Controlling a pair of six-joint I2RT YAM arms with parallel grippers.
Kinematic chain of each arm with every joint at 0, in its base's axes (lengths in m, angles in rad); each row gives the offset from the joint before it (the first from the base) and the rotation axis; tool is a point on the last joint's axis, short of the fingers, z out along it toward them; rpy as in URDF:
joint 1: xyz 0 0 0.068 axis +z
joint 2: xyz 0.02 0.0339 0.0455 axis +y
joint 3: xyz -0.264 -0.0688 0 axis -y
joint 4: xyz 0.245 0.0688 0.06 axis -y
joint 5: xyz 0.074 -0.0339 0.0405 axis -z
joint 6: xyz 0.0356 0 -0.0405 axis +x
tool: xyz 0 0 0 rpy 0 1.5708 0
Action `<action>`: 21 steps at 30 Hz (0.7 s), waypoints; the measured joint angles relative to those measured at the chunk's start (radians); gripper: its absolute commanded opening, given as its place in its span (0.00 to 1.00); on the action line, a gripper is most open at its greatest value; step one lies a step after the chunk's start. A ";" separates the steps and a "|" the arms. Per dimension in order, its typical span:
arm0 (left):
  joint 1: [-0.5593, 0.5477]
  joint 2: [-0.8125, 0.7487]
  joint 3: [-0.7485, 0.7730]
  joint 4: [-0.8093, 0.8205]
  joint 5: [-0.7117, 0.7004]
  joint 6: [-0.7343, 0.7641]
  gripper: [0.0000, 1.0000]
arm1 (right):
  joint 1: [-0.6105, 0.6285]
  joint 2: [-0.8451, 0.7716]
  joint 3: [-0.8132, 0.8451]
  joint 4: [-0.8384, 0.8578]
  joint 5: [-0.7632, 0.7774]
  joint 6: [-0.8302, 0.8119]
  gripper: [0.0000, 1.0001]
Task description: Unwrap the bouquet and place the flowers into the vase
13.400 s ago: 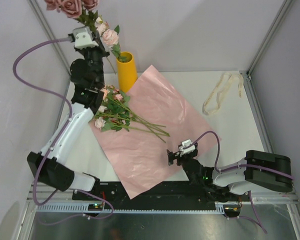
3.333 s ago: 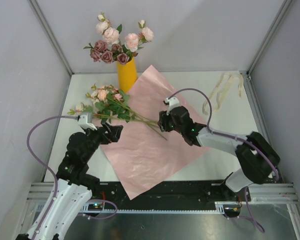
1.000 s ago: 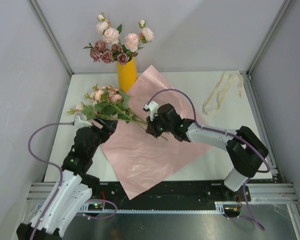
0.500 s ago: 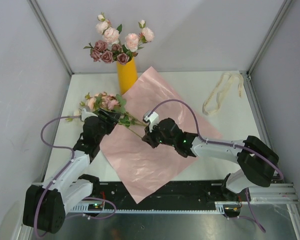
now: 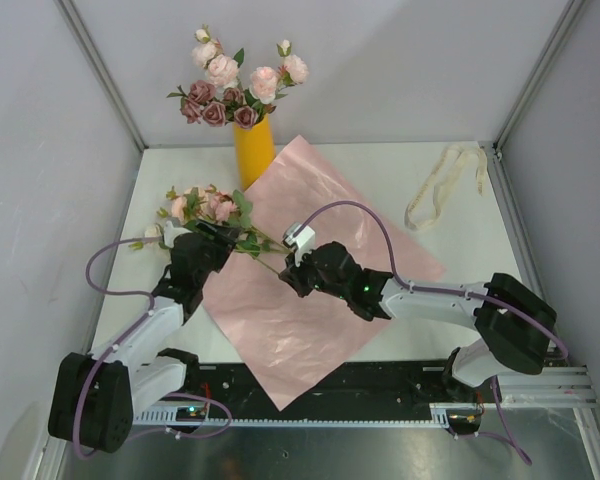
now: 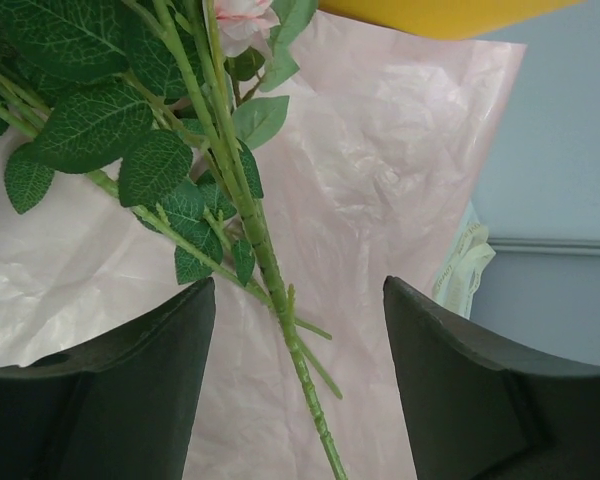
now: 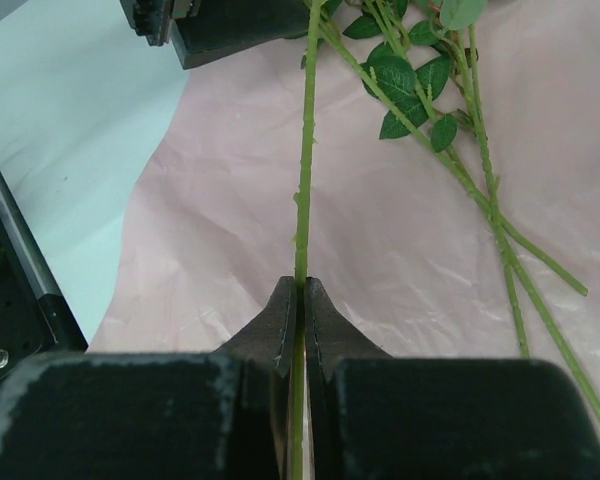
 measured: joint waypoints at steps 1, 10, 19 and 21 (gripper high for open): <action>0.000 0.000 0.000 0.000 -0.006 0.000 0.69 | 0.001 0.003 0.000 0.002 0.003 0.000 0.00; 0.003 0.048 -0.002 -0.002 -0.017 -0.006 0.42 | 0.014 0.010 -0.024 0.021 0.008 0.008 0.00; 0.019 -0.001 0.007 -0.010 -0.030 -0.009 0.26 | 0.018 0.027 -0.033 0.045 0.004 0.016 0.00; 0.020 -0.018 0.016 -0.011 -0.036 0.002 0.23 | 0.019 0.033 -0.033 0.057 0.004 0.017 0.00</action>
